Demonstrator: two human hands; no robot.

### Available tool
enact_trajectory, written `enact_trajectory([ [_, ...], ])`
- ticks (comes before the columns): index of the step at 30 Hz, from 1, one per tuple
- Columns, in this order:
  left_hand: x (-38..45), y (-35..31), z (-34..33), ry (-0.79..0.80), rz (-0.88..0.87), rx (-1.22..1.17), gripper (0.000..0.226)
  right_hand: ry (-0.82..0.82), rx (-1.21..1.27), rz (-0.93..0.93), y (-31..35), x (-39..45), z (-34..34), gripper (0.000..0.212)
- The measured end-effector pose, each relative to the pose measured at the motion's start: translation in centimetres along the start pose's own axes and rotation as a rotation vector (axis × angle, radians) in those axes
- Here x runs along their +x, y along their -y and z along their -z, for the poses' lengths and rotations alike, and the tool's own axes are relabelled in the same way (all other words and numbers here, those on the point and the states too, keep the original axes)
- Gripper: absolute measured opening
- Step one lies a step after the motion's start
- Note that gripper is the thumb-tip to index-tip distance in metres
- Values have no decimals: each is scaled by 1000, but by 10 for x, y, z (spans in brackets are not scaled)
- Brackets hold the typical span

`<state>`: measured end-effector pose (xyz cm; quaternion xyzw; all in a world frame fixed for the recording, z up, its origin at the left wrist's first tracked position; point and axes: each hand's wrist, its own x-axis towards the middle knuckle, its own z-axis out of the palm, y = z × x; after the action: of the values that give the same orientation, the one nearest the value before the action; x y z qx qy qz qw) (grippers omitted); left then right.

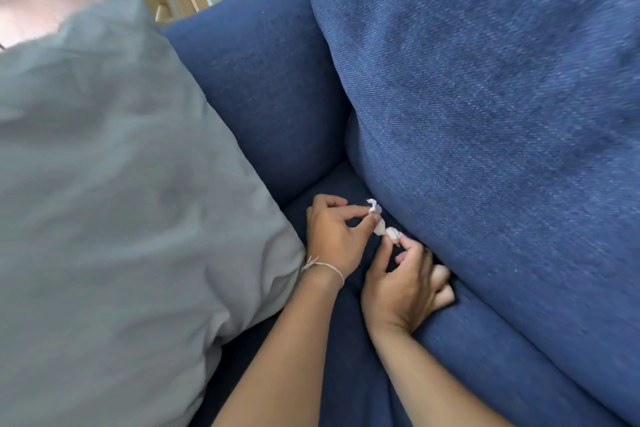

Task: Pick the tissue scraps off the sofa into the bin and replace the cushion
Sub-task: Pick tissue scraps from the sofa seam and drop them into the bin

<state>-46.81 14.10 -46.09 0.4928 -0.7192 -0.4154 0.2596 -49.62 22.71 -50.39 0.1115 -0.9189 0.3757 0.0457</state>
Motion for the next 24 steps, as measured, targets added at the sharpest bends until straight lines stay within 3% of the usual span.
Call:
enact_trajectory([
  [6, -20, -20, 25, -41, 104, -179, 15, 48, 25, -41, 2, 2, 3, 24],
  [10, -57, -41, 58, -29, 13, -224, 11, 87, 43, -42, 5, 4, 8, 22],
  [14, -102, -40, 111, -148, -154, -118, 12, 88, 112, -40, 10, 8, 22, 26],
  [17, -136, -31, 149, -299, -218, -12, 11, 129, 205, 71, 23, 3, 36, 31],
  [20, -172, -20, 180, -404, -299, 90, 11, 225, 343, 183, 46, -20, 51, 29],
  [24, -212, 0, 228, -530, -273, 115, 9, 419, 572, 289, 85, -76, 73, 21],
])
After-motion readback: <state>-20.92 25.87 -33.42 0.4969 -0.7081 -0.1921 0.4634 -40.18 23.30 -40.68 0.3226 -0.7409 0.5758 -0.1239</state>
